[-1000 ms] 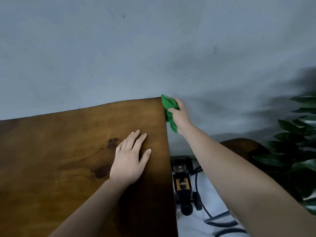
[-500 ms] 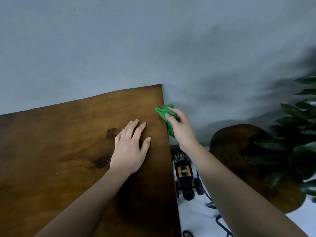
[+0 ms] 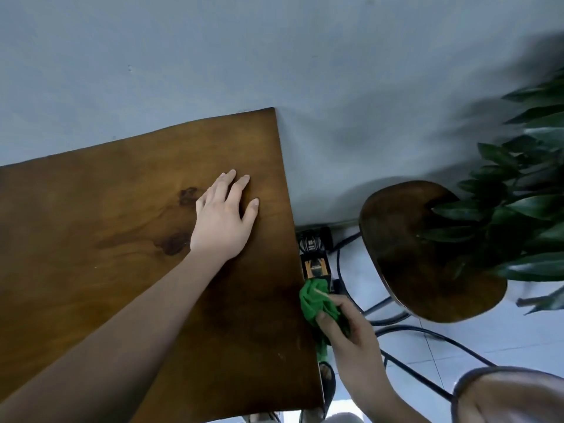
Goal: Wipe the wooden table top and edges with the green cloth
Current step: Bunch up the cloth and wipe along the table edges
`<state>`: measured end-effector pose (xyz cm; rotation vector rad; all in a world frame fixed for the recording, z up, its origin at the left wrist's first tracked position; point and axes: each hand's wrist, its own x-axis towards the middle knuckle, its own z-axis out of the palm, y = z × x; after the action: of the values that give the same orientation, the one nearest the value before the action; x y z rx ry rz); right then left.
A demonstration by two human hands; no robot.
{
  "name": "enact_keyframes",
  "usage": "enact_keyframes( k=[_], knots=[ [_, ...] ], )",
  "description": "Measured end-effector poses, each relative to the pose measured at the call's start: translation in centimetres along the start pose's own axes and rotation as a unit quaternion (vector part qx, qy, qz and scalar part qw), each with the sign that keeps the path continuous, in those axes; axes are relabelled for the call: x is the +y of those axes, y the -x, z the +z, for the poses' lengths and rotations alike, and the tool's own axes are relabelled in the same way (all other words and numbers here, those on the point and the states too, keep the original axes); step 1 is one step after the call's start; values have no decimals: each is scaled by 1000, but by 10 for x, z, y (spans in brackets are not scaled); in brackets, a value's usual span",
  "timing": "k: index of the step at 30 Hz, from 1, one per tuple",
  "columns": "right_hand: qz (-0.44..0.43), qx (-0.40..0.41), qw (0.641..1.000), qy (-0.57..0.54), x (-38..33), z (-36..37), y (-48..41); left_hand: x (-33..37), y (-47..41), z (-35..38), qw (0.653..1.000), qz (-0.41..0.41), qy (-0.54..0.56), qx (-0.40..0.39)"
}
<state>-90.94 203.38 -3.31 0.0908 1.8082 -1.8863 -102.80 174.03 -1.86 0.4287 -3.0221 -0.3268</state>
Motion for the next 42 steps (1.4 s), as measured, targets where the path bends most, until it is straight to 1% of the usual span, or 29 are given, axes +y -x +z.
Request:
enact_keyframes(
  k=[3, 8, 11, 14, 16, 20, 23, 26, 31, 34, 36, 37, 39, 41, 42],
  knots=[
    [-17, 18, 999, 39, -19, 8, -31, -1, 0, 1, 1000, 4, 0, 8],
    [-90, 33, 984, 154, -64, 30, -164, -3, 0, 2, 1000, 7, 1, 15],
    [-132, 58, 964, 225, -101, 47, -234, -3, 1, 2, 1000, 9, 1, 22],
    [-155, 75, 948, 269, -124, 58, -272, -2, 1, 2, 1000, 4, 0, 16],
    [-152, 85, 948, 267, -124, 61, -275, -1, 0, 1, 1000, 3, -3, 11],
    [-153, 89, 955, 238, -102, 55, -226, -2, 3, 1, 1000, 12, 6, 11],
    [-145, 81, 960, 224, -79, 47, -163, -4, 6, 1, 999, 27, 23, 22],
    [-150, 83, 955, 242, -49, 42, -92, -6, 11, -4, 998, 44, 43, 23],
    [-158, 98, 947, 261, -2, 35, 12, 1, 43, -16, 994, 92, 56, -5],
    [-160, 121, 945, 259, 23, 35, 68, 6, 75, -24, 989, 127, 66, -26],
    [-154, 138, 953, 223, 42, 35, 99, 5, 98, -27, 986, 148, 68, -36],
    [-146, 148, 960, 187, 51, 36, 111, 3, 110, -29, 984, 155, 73, -40],
    [-125, 178, 973, 78, 62, 44, 128, -4, 135, -32, 981, 164, 87, -46],
    [-111, 227, 967, -21, 65, 61, 135, -15, 158, -32, 978, 177, 99, -54],
    [-103, 253, 961, -50, 63, 69, 133, -21, 169, -31, 976, 181, 101, -59]
  ],
)
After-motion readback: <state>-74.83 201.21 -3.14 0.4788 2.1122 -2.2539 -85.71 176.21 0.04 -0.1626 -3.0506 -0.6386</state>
